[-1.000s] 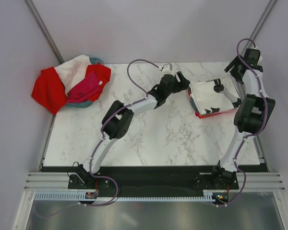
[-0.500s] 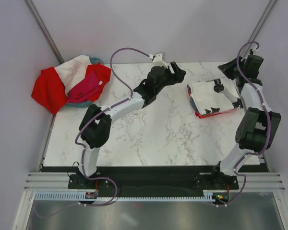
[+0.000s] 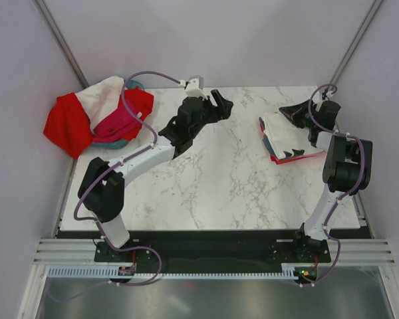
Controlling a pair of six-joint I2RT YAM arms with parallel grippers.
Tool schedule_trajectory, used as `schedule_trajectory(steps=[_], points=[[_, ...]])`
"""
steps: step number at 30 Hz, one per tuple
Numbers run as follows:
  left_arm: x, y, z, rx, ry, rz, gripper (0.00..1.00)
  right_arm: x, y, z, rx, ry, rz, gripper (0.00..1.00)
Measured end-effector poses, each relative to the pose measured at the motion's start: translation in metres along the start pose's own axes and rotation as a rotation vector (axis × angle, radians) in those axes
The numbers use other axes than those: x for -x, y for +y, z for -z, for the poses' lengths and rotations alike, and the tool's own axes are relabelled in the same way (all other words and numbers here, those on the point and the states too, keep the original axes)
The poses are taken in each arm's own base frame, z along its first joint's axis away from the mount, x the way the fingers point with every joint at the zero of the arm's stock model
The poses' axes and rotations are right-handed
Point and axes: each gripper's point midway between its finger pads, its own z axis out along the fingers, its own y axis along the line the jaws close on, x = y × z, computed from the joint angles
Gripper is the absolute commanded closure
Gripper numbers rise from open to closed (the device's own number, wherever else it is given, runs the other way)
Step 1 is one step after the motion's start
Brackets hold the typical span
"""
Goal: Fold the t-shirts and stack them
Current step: Neatly place the folded tshirt to the corner
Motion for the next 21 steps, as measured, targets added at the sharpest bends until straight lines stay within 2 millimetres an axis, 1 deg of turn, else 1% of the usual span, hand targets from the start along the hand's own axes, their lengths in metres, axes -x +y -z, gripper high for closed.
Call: schedule_trajectory(steps=[4, 6, 8, 11, 13, 17, 19, 21], points=[[-0.014, 0.015, 0.002, 0.028, 0.03, -0.008, 0.19, -0.011, -0.028, -0.007, -0.024, 0.021, -0.041, 0.89], [-0.019, 0.018, 0.003, 0.037, 0.043, -0.011, 0.19, -0.014, -0.035, -0.008, -0.033, 0.028, -0.057, 0.88], [-0.021, 0.02, 0.003, 0.042, 0.051, -0.013, 0.19, -0.011, -0.034, -0.007, -0.032, 0.024, -0.058, 0.87], [-0.021, 0.02, 0.003, 0.041, 0.051, -0.015, 0.19, -0.005, -0.025, -0.003, -0.028, 0.017, -0.055, 0.87], [-0.021, 0.02, 0.004, 0.039, 0.052, -0.015, 0.19, 0.007, -0.015, 0.002, -0.02, -0.002, -0.05, 0.87], [-0.024, 0.017, 0.004, 0.021, 0.065, -0.014, 0.21, 0.051, 0.01, 0.021, 0.008, -0.089, -0.023, 0.87], [-0.025, 0.015, 0.004, 0.008, 0.074, -0.012, 0.21, 0.069, 0.018, 0.03, 0.016, -0.13, -0.009, 0.87], [-0.027, 0.011, 0.005, -0.01, 0.088, -0.006, 0.22, 0.085, 0.02, 0.038, 0.018, -0.164, -0.007, 0.87]])
